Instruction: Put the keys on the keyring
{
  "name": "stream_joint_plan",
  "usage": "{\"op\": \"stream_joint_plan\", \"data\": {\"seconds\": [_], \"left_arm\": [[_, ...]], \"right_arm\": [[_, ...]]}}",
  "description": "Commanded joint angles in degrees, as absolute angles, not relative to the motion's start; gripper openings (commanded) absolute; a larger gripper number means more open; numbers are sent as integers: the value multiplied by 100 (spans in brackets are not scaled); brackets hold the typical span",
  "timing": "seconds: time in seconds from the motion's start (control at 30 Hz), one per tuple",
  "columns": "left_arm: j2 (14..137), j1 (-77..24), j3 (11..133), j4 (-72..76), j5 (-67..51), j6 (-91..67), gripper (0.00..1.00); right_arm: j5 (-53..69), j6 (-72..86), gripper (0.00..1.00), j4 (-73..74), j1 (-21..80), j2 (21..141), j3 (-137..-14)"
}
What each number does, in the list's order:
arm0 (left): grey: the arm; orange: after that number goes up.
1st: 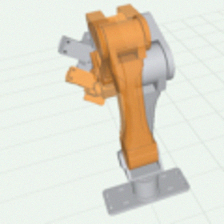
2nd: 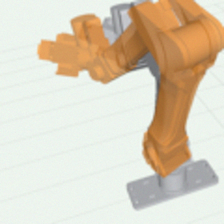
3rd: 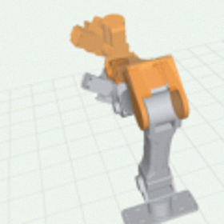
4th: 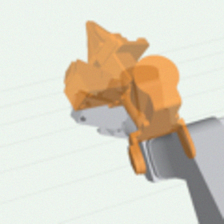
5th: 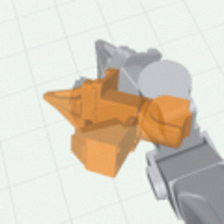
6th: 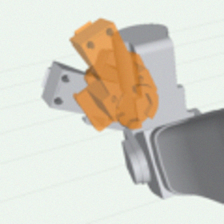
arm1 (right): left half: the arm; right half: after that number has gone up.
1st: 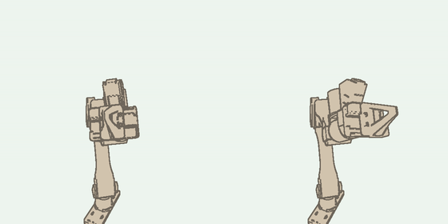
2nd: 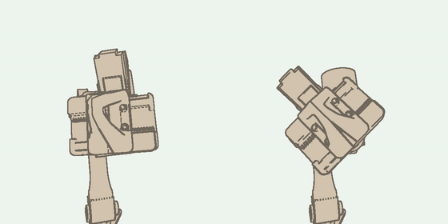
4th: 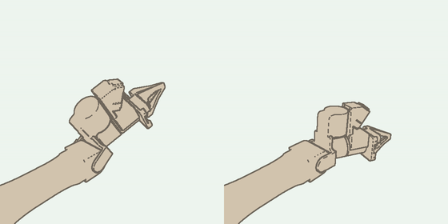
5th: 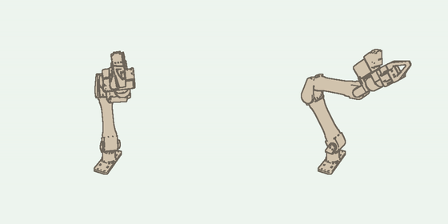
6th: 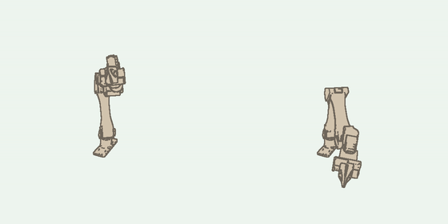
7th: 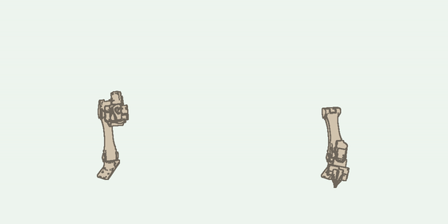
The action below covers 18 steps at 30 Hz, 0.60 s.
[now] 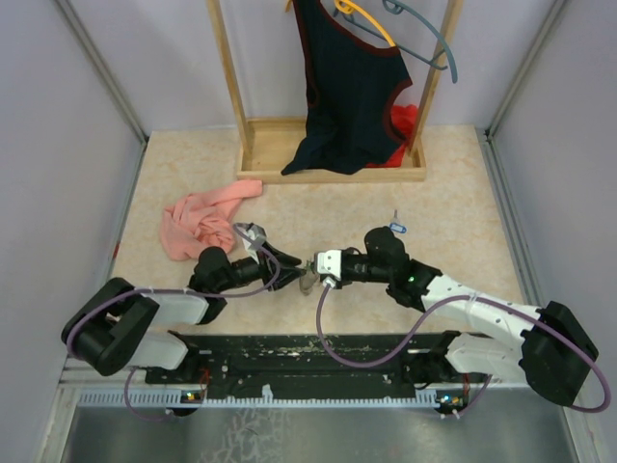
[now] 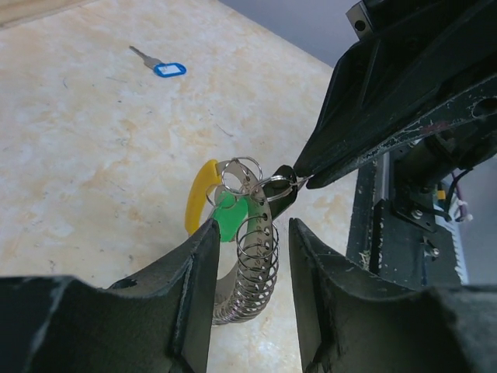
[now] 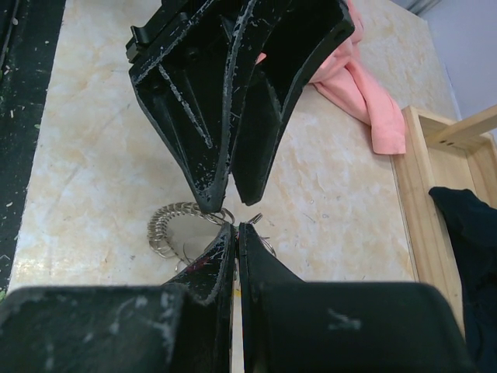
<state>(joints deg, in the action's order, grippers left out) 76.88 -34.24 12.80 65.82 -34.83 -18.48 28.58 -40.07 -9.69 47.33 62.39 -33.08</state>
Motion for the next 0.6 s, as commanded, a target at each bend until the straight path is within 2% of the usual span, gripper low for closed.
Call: {"op": "stream_joint_plan", "data": {"seconds": [0.0,0.33,0.57], "left_arm": [[7941,-3260,1327,7134,-4148,-2525,46],[8418,-3174,1678,7055,-4871,-2922,44],[8379,-3173,1698,7057,-4844,-3028,36]], "right_arm": [[3016,-4045,0,-1254,4693,6137,-3552],[3023,-4008,0,-1285,4694,6150,-3558],[3013,-4001,0,-1264,4693,6148,-3564]]}}
